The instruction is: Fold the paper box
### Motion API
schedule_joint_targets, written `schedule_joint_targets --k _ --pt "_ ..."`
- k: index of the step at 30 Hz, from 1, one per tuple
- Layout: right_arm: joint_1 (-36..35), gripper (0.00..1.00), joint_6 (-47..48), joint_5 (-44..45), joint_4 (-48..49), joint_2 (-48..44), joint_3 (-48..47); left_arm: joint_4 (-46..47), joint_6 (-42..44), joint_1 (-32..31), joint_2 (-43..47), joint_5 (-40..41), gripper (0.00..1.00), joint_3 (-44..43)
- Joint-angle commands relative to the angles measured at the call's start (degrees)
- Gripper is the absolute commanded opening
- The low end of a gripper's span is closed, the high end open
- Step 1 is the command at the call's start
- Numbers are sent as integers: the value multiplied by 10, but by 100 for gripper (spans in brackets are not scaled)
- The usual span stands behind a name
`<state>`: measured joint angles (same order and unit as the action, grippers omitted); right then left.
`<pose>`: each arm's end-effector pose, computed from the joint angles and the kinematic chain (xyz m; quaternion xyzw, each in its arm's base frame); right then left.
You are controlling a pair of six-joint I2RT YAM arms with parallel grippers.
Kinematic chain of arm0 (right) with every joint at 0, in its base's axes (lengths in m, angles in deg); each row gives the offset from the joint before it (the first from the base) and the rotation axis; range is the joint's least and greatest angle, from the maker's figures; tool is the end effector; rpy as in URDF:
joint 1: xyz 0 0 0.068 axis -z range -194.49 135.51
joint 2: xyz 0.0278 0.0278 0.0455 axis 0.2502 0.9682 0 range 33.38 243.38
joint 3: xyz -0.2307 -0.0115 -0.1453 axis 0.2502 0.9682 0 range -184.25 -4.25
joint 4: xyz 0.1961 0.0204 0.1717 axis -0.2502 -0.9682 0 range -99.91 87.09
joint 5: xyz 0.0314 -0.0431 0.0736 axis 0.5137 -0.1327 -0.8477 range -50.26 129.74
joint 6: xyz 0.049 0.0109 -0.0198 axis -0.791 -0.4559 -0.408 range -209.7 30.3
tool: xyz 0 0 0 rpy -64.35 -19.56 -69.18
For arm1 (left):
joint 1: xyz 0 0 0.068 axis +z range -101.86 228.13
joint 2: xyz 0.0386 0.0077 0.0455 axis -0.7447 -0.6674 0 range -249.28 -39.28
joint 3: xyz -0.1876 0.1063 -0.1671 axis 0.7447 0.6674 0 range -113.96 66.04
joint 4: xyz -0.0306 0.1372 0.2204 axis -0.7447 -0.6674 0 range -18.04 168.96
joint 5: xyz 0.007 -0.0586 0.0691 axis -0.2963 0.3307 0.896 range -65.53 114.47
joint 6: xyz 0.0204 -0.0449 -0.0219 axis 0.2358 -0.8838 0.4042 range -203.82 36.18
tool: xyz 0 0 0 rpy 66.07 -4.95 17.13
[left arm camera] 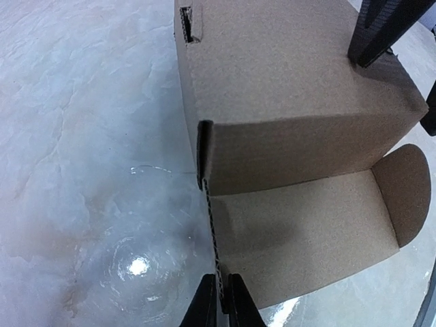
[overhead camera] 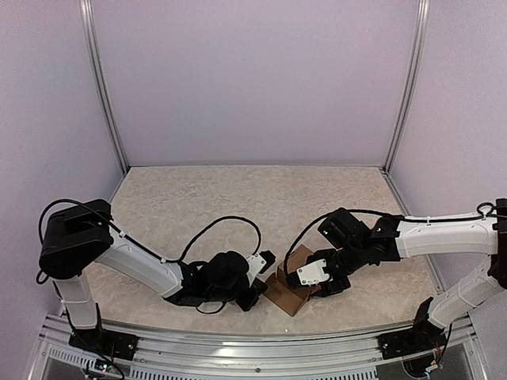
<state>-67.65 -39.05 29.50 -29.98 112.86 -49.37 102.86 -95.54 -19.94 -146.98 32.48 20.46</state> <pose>0.1508 0.2119 0.1887 -0.7732 0.5781 0.0919 0.2438 0.1367 -0.3263 0.1089 0.3968 0.8055 -0.2313 0.3745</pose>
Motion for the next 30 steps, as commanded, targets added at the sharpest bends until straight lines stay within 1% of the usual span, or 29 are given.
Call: schedule_joint_targets --k 1,6,15,24,30 --pt "-7 60 4 2 -19 3 12 -8 24 -8 -9 20 6 -20" --pt "-7 60 3 -6 -21 5 13 -41 28 -8 -14 27 0 -47" --pt "-7 60 11 -13 -25 5 13 -75 14 1 7 10 0 -65" --pt "-9 59 16 -11 -28 4 10 -203 -9 15 10 -31 0 -150" --pt "-12 59 20 -7 -27 4 12 -250 -13 23 9 -51 0 -186"
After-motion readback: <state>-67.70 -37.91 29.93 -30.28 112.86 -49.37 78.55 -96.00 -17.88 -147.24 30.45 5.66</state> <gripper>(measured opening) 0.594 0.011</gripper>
